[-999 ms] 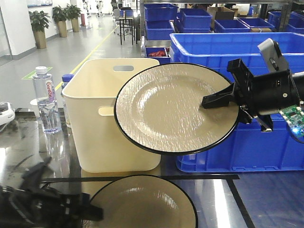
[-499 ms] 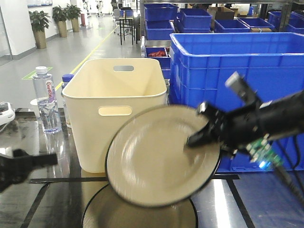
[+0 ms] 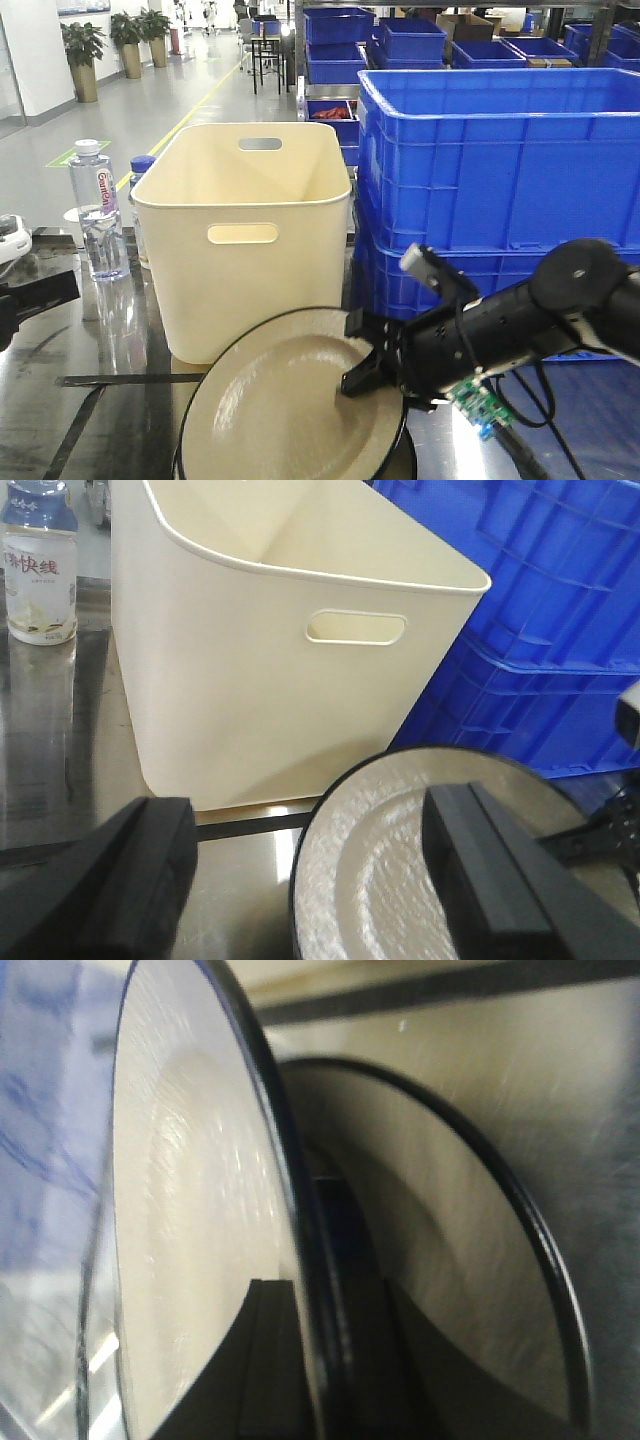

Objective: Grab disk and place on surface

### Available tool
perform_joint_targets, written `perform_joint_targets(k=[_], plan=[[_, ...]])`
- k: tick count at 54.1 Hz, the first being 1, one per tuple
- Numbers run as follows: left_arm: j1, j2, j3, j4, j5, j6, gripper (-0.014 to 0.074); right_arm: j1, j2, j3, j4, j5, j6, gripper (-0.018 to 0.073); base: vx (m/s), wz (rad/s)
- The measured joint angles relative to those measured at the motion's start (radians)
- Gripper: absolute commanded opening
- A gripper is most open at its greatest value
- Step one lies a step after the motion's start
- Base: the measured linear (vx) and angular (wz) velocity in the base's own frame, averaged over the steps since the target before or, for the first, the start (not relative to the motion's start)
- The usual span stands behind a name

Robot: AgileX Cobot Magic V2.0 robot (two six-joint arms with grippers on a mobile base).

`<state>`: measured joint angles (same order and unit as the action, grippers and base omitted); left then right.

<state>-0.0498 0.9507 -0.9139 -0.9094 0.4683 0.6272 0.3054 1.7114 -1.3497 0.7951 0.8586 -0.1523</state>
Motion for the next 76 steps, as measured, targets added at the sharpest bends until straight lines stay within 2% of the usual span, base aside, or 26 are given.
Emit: perform_joint_targets(k=[13,17,23,36,43,57,76], plan=[[0.0,0.0,0.0,-0.001,0.0,0.001,0.0589,0.002,0.028,0.0,0.004,0.012,-0.092,0.0466,0.0,0.0],[0.0,0.0,0.0,-0.001,0.0,0.002,0.0589,0.003,0.024,0.0,-0.027,0.014,-0.14,0.0542,0.0,0.0],[0.0,0.0,0.0,-0.001,0.0,0.002,0.0589,0.005,-0.002,-0.001,-0.115,0.019,-0.212,0.0599,0.0,0.0],[0.0,0.0,0.0,-0.001,0.0,0.003,0.0589,-0.011,-0.132,-0.001,-0.398,0.03,-0.212,0.0583,0.0,0.0],[0.0,0.0,0.0,-0.001,0.0,0.003,0.0589,-0.021,-0.208,-0.001,-0.485,0.036,-0.163,0.0567,0.0,0.0],[0.0,0.0,0.0,-0.001,0.0,0.003,0.0589,-0.024,-0.311,-0.001,-0.498,0.046,-0.142,0.0538,0.0,0.0],[0.0,0.0,0.0,-0.001,0.0,0.003,0.0589,-0.024,-0.317,-0.001,-0.499,0.052,-0.142,0.0509,0.0,0.0]])
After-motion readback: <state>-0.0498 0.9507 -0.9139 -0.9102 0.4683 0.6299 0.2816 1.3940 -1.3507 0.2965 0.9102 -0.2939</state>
